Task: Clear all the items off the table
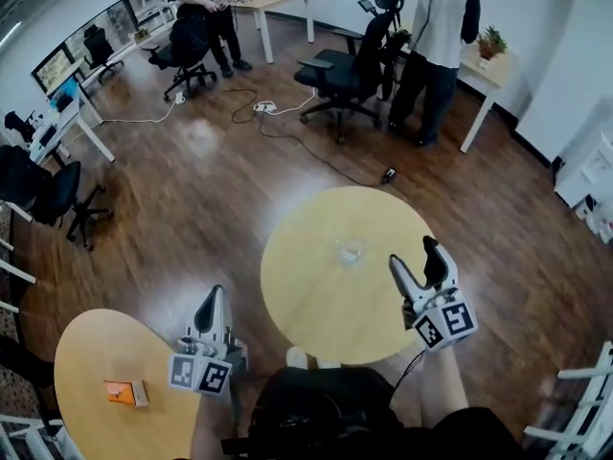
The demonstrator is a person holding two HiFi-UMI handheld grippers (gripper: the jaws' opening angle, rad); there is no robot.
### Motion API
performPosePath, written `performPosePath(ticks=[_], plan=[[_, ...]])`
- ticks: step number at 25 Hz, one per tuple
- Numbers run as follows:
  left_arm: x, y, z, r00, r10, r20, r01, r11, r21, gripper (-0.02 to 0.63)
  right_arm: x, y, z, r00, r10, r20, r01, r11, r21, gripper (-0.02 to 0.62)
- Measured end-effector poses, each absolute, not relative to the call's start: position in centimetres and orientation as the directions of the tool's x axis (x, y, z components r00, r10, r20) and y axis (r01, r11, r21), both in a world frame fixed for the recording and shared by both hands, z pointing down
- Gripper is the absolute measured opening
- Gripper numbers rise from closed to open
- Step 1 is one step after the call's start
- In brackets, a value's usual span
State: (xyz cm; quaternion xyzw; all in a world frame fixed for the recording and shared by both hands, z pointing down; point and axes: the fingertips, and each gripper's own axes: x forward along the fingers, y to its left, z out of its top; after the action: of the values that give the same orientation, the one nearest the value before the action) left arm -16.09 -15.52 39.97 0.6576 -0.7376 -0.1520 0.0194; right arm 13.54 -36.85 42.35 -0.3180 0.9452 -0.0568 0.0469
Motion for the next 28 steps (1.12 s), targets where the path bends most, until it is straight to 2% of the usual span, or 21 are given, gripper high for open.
performPosePath(ticks=[4,5,7,9,11,20,21,22,28], plan=[[-15.7,-17.5,40.4,-0.032,-0.986,-0.161,-0.967,-0.01,0.253,0.002,14.3,-35.2,42.3,-0.76,-0.649,-0.014,-0.646,0.758,-0.09,0.353],[-15.8,-17.7,40.3,-0.016,-0.987,-0.162,-0.968,-0.026,0.25,0.002,14.1,-34.7,42.2,-0.757,-0.654,-0.007,-0.651,0.755,-0.077,0.394],[-16.4,-18.3,40.3,0.007,-0.986,-0.165,-0.968,-0.048,0.245,0.002,13.7,-34.4,42.4,-0.754,-0.656,0.002,-0.655,0.753,-0.059,0.397],[-17.0,-19.0,40.5,0.025,-0.986,-0.166,-0.966,-0.067,0.249,0.002,13.1,-34.5,42.7,-0.753,-0.658,0.016,-0.657,0.752,-0.056,0.442],[-17.4,-19.4,41.0,0.041,-0.987,-0.156,-0.964,-0.08,0.255,0.002,12.7,-34.5,43.3,-0.753,-0.657,0.035,-0.658,0.751,-0.052,0.442],[-16.3,-21.4,46.1,0.024,-0.998,-0.055,-0.97,-0.037,0.238,0.002,9.5,-34.6,52.1,-0.809,-0.551,0.204,-0.574,0.816,-0.069,0.442],[-16.0,-22.0,47.1,0.025,-0.999,-0.037,-0.971,-0.033,0.237,0.002,9.2,-35.1,53.4,-0.811,-0.539,0.226,-0.567,0.82,-0.076,0.486],[-15.8,-22.6,48.2,0.024,-1.0,-0.018,-0.97,-0.028,0.241,0.002,8.8,-35.5,54.7,-0.813,-0.527,0.247,-0.56,0.824,-0.083,0.492],[-15.0,-24.8,53.1,0.021,-0.998,0.058,-0.959,-0.004,0.283,0.002,6.9,-37.4,61.1,-0.82,-0.473,0.321,-0.527,0.844,-0.102,0.492]])
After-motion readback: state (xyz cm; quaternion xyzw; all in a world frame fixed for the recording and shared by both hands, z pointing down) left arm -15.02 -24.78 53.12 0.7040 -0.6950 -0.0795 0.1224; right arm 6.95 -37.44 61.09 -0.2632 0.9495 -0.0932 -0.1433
